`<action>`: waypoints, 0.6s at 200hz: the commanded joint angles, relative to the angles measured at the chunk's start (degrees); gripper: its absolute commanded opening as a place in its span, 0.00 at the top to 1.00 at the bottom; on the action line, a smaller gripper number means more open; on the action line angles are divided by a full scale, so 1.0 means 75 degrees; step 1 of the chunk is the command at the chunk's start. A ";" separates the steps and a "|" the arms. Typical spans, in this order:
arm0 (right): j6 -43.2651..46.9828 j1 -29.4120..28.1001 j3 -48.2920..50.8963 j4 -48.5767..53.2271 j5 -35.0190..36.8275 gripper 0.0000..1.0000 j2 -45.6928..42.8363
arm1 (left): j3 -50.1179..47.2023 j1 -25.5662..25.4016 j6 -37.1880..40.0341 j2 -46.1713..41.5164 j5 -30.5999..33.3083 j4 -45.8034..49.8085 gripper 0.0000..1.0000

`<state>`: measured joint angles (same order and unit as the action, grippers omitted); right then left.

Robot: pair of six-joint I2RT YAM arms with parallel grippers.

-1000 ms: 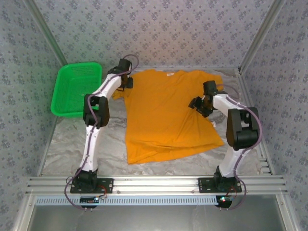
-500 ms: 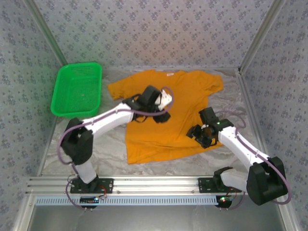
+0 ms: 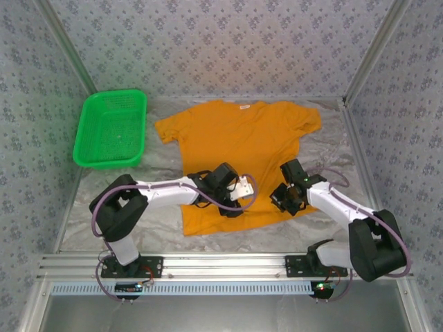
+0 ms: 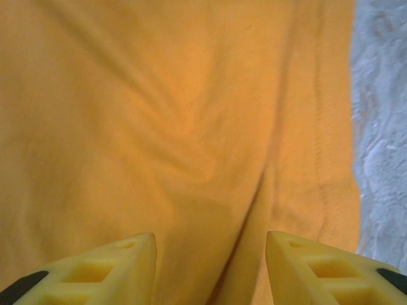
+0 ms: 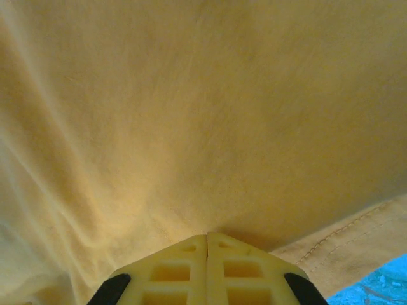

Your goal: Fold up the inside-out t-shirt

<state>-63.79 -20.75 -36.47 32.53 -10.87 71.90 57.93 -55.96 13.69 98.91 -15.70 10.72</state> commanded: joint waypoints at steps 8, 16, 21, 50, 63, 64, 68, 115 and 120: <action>-0.0773 -0.0003 -0.0229 0.0597 0.0637 1.00 -0.0660 | 0.0017 -0.0232 0.0746 0.0120 -0.0310 -0.0676 0.51; -0.0897 0.0004 -0.0255 0.0705 0.0618 1.00 -0.0769 | 0.0009 -0.0320 0.0925 0.0213 -0.0250 -0.0767 0.51; -0.0966 0.0002 -0.0270 0.0774 0.0621 1.00 -0.0833 | 0.0013 -0.0361 0.0970 0.0285 -0.0143 -0.0843 0.51; -0.1034 -0.0010 -0.0129 0.0819 0.0358 0.51 -0.0932 | 0.0063 -0.0366 0.1032 0.0761 0.0360 -0.1154 0.71; -0.0850 -0.0040 -0.0005 0.0520 0.0089 0.47 -0.0887 | 0.0097 -0.0338 0.1063 0.0892 0.0413 -0.1241 0.78; -0.0831 -0.0042 -0.0003 0.0505 0.0066 0.47 -0.0883 | 0.0101 -0.0334 0.1066 0.0901 0.0404 -0.1242 0.79; -0.0757 -0.0051 0.0009 0.0461 -0.0007 0.46 -0.0855 | 0.0109 -0.0322 0.1096 0.0919 0.0385 -0.1239 0.81; -0.0152 -0.0325 -0.0001 0.0502 -0.0307 0.43 -0.0762 | 0.0049 0.0174 0.0710 0.0393 -0.0975 -0.1351 1.00; -0.0096 -0.0341 -0.0038 0.0572 -0.0319 0.43 -0.0762 | 0.0072 0.0267 0.0580 0.0285 -0.1199 -0.1335 1.00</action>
<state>-67.35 -22.50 -36.97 35.27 -11.70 66.06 57.95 -56.84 20.93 105.51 -16.58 2.68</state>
